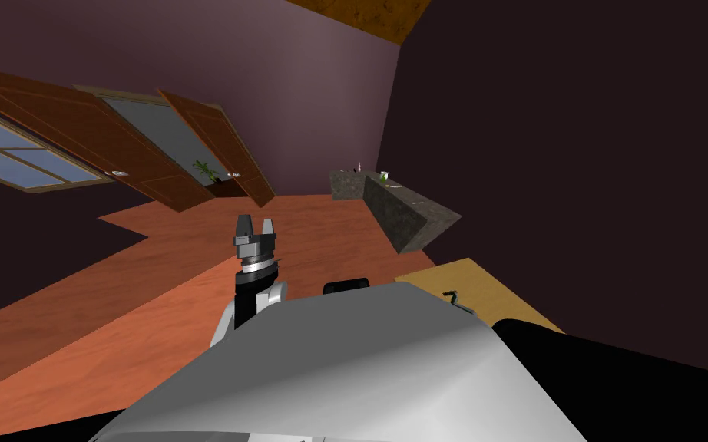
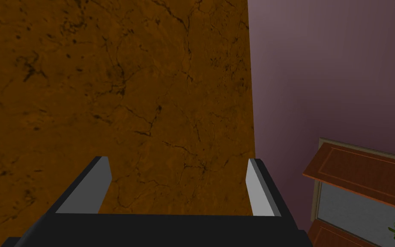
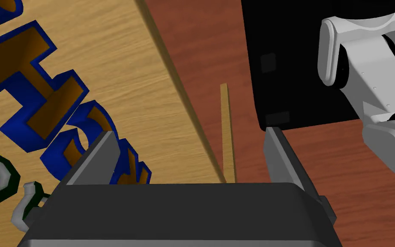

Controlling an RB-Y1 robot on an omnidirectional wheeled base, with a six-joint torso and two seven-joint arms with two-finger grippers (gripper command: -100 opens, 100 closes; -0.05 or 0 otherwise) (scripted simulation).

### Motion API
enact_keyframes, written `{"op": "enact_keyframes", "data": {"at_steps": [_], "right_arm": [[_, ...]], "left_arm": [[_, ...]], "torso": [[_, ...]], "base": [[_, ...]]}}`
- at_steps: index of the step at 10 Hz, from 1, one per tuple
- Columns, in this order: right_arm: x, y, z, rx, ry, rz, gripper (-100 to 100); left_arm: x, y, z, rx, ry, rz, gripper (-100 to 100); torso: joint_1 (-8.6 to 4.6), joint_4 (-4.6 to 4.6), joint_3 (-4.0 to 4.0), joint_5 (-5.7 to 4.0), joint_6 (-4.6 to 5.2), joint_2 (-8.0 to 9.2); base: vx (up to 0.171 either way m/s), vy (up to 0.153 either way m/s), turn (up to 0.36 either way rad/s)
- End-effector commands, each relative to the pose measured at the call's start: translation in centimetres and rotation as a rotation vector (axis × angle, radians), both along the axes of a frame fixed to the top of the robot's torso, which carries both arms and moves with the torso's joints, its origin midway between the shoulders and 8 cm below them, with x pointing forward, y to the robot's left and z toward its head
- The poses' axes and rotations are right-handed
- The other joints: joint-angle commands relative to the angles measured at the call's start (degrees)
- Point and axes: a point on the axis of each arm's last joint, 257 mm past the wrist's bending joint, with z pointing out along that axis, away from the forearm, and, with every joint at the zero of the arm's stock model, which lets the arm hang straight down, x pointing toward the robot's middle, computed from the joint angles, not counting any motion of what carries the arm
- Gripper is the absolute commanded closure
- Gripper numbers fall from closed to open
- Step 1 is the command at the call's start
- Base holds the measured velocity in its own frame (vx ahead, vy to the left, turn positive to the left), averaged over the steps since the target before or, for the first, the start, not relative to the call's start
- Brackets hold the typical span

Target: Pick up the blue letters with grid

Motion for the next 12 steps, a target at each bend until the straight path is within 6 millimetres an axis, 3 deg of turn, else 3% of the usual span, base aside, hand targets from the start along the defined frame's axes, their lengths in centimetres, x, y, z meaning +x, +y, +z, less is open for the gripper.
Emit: {"op": "enact_keyframes", "data": {"at_steps": [1,3,7,8,9,10,12], "right_arm": [[-1.0,-1.6,0.2,-0.017,0.031,0.058,-100],[0.2,-3.1,-0.7,-0.027,0.023,0.138,-100],[3.8,-2.9,-2.7,-0.016,-0.042,0.189,-100],[3.1,-3.1,-2.4,-0.019,-0.03,0.183,-100],[3.2,-3.1,-2.4,-0.018,-0.033,0.185,0],[3.4,-3.1,-3.3,-0.018,-0.035,0.167,-100],[3.7,-3.1,-4.1,-0.017,-0.037,0.15,-100]], "left_arm": [[0.0,0.0,0.0,0.0,0.0,0.0,0],[0.0,0.0,0.0,0.0,0.0,0.0,0],[0.0,0.0,0.0,0.0,0.0,0.0,0],[0.0,0.0,0.0,0.0,0.0,0.0,0],[0.0,0.0,0.0,0.0,0.0,0.0,0],[0.0,0.0,0.0,0.0,0.0,0.0,0],[0.0,0.0,0.0,0.0,0.0,0.0,0]], "torso": [[0.0,0.0,0.0,0.0,0.0,0.0],[0.17,0.03,0.05,0.02,0.01,0.08],[0.57,0.04,0.08,0.1,0.07,0.13],[0.7,0.05,0.1,0.14,0.08,0.16],[0.79,0.04,0.11,0.17,0.1,0.19],[0.82,0.05,0.12,0.17,0.1,0.2],[0.9,0.1,0.25,0.19,0.09,0.44]], "base": [[0.057,-0.173,0.228],[0.025,-0.15,0.288],[0.021,-0.08,0.085],[0.004,-0.007,0.01],[0.0,0.0,0.0],[-0.035,0.012,0.124],[-0.074,0.023,0.116]]}}
